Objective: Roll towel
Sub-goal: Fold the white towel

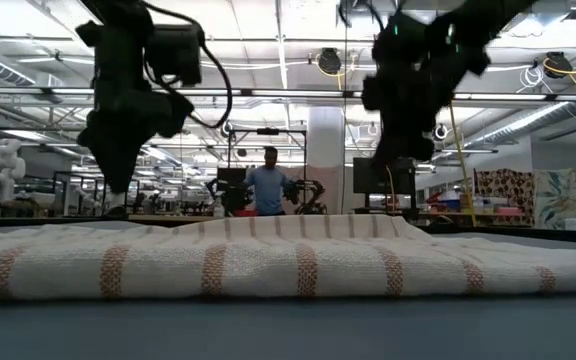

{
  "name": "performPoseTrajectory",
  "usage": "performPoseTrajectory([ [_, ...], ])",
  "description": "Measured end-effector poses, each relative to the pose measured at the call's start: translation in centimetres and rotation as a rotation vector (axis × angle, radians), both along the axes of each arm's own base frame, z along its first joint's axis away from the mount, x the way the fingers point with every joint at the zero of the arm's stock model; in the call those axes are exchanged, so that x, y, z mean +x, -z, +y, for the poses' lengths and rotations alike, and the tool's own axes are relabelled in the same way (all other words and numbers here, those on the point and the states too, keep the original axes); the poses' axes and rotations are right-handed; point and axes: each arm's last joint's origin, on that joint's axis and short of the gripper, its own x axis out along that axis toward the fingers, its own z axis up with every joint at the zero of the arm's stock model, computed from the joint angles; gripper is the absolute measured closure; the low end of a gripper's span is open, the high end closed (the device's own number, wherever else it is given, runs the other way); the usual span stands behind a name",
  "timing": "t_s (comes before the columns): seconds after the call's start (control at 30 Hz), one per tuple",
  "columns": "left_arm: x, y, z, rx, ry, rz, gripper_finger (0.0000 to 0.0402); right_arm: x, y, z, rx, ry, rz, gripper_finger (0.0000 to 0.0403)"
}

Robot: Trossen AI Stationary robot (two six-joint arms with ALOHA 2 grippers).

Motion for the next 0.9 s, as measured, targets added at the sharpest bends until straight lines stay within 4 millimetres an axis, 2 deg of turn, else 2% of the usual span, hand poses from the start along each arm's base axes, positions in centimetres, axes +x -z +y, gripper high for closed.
performPoseTrajectory([
  [0.07,0.2,0.4,-0.1,-0.046,-0.05,0.018,0.0313,-0.7,1.7,-0.5,0.076,0.008,-0.015,0.039],
  [0.17,0.6,0.4,-0.4,-0.099,-0.073,-0.02,0.0314,-1.5,3.2,-0.6,0.114,0.018,-0.017,0.0393],
  [0.3,1.6,0.2,-0.8,-0.098,-0.092,-0.107,0.0314,-2.4,4.5,-0.8,0.021,0.036,0.026,0.0401],
  [0.43,2.6,0.6,-0.6,-0.101,-0.136,-0.165,0.0314,-3.4,5.4,-1.8,-0.077,0.103,0.074,0.04],
  [0.67,5.5,-0.9,0.0,-0.023,-0.137,-0.501,0.0314,-5.7,7.6,-3.8,-0.119,0.18,0.157,0.0402],
  [0.8,6.9,-0.9,-0.1,0.001,-0.088,-0.614,0.0314,-6.3,7.6,-4.5,-0.045,0.191,0.14,0.0402],
  [0.9,7.5,-0.4,-0.6,0.007,0.014,-0.635,0.0314,-6.6,6.1,-4.8,0.026,0.163,0.084,0.0403],
])
